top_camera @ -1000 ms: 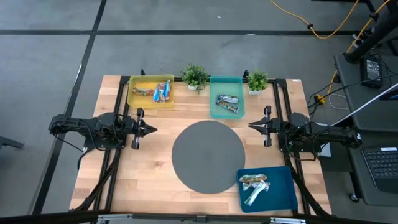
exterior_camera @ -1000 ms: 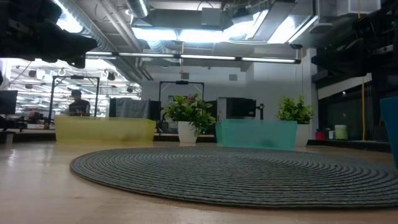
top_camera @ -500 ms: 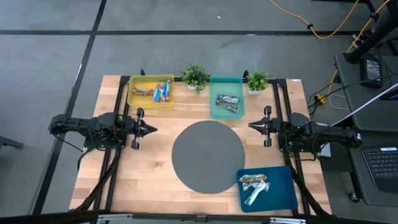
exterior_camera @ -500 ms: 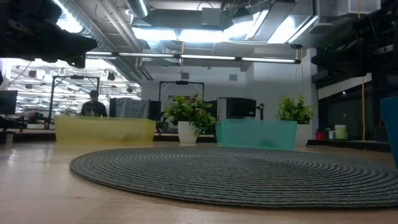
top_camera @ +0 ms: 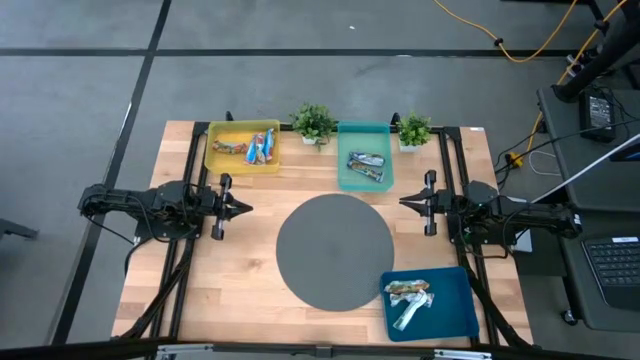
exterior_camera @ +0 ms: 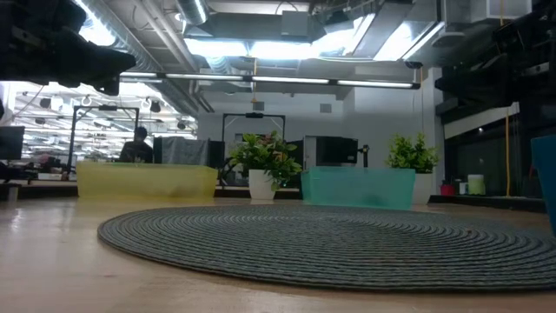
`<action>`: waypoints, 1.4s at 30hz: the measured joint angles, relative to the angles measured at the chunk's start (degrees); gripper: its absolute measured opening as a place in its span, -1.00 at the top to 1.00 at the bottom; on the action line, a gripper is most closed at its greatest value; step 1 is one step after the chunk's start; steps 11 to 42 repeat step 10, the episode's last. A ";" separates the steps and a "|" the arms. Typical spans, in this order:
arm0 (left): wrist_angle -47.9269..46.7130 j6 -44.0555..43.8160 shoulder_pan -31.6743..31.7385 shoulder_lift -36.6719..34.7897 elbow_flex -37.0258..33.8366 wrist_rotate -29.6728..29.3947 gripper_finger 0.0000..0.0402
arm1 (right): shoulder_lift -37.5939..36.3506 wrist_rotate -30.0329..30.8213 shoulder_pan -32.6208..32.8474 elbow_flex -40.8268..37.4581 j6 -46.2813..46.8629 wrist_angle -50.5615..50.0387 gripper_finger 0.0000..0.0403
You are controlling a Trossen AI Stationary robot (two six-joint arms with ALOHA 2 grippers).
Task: Pick and place Granola Bars by type
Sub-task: Return to Home Position
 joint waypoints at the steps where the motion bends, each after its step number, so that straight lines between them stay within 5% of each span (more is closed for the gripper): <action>1: 0.02 0.00 -0.01 0.00 0.00 0.01 0.98 | 0.00 0.02 0.00 0.00 0.02 0.00 0.83; 42: 0.02 0.00 0.01 0.00 0.00 -0.01 0.97 | 0.00 0.01 0.01 0.00 0.02 0.00 0.83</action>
